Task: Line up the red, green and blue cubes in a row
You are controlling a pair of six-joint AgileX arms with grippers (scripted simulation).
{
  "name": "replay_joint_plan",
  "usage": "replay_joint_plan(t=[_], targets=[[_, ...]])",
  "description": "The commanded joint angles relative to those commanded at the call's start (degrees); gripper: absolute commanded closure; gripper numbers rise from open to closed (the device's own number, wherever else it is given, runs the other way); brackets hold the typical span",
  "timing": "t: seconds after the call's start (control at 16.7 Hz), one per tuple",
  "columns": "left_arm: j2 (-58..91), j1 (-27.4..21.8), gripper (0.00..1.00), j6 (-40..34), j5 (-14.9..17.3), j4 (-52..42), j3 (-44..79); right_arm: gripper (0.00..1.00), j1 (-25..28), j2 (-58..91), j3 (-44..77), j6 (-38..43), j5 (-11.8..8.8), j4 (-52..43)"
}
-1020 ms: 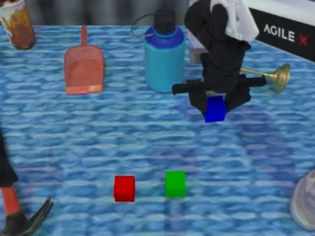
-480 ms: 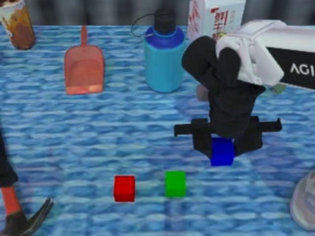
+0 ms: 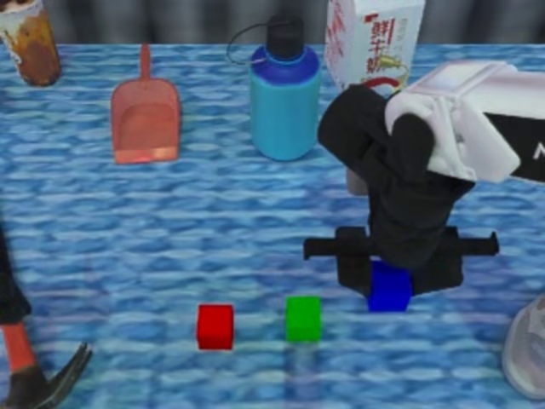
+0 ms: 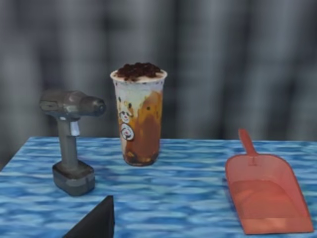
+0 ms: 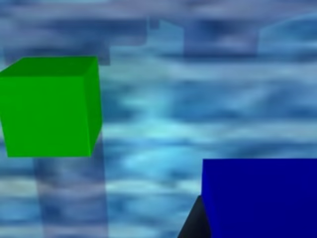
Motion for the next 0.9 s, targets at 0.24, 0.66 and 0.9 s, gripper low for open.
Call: replay_joint_plan(t=[0.24, 0.66, 0.9], targets=[[0.00, 0.00, 0.00, 0.00, 0.00, 0.00, 0.00, 1.00, 0.06, 1.65, -2.50, 0.06, 0.04, 4.23], [0.00, 0.00, 0.00, 0.00, 0.00, 0.00, 0.00, 1.00, 0.45, 6.25, -8.51, 0.25, 0.09, 15.01], [0.00, 0.00, 0.00, 0.00, 0.00, 0.00, 0.00, 0.92, 0.45, 6.25, -8.51, 0.25, 0.09, 15.01]])
